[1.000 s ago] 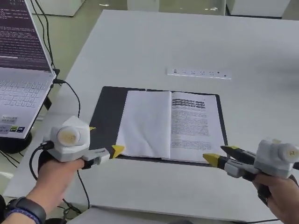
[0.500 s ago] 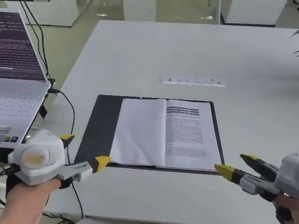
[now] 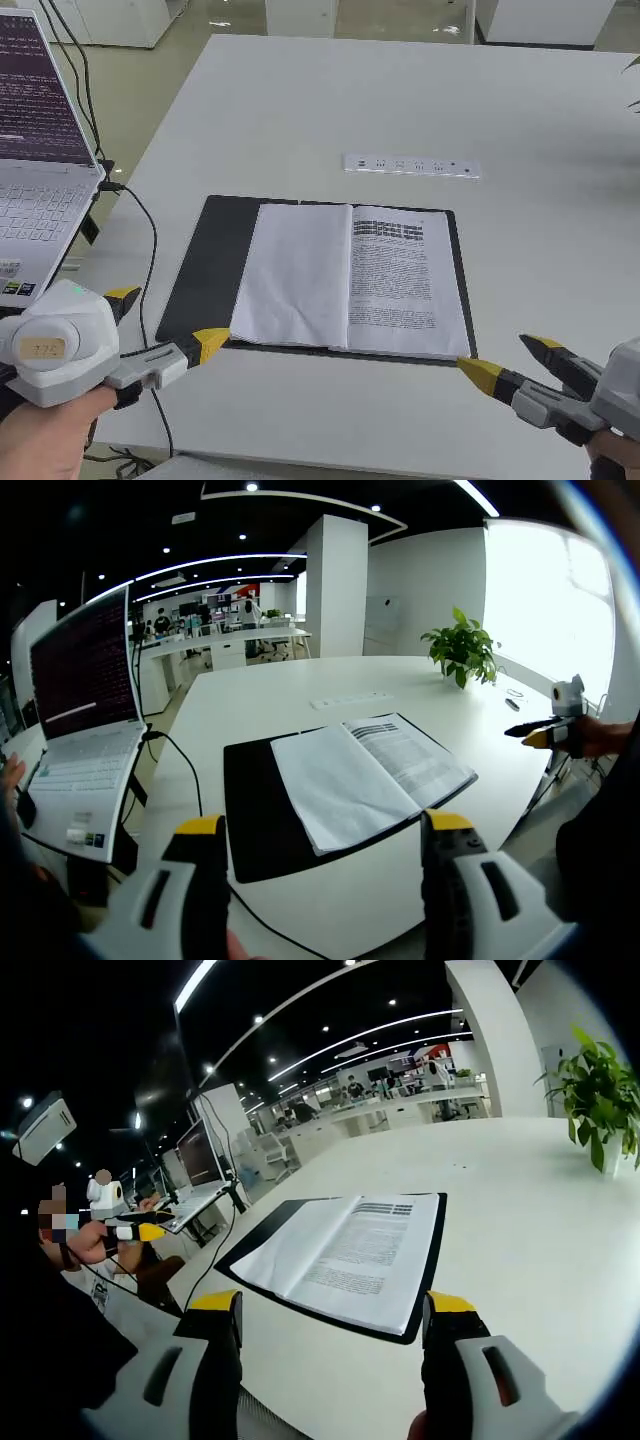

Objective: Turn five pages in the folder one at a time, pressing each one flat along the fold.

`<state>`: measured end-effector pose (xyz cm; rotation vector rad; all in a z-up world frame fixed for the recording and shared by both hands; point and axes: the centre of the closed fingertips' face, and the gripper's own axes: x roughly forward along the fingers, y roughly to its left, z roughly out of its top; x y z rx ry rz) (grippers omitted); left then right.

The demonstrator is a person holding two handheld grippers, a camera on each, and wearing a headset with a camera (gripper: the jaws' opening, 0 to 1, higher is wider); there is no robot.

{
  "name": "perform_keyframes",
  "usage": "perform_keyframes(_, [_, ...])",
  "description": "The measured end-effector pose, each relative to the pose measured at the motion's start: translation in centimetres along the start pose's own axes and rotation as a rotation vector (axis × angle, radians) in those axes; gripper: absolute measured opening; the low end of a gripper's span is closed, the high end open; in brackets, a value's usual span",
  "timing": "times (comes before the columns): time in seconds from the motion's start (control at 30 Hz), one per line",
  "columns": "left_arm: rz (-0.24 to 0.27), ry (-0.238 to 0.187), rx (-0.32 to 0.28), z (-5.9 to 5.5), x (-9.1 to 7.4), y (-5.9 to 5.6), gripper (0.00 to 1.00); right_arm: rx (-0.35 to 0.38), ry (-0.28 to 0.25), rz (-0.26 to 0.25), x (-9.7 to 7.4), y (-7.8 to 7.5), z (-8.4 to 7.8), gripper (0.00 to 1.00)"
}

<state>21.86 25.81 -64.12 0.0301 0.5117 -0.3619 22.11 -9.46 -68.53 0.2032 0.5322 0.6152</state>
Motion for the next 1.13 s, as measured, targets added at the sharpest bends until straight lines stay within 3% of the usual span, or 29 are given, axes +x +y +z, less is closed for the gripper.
perform_keyframes(0.17, [0.008,0.005,-0.013,-0.3,-0.1,0.1,0.79,0.029,-0.020,-0.005,-0.2,0.1,0.0,0.73])
perform_keyframes(0.6, [-0.003,0.003,-0.008,0.1,0.7,-0.7,0.79,0.051,-0.022,-0.007,-0.9,-0.2,-0.5,0.72])
perform_keyframes(1.13, [-0.009,0.013,-0.005,-0.3,0.7,-0.7,0.78,0.054,-0.024,-0.013,-1.3,0.0,-0.7,0.72])
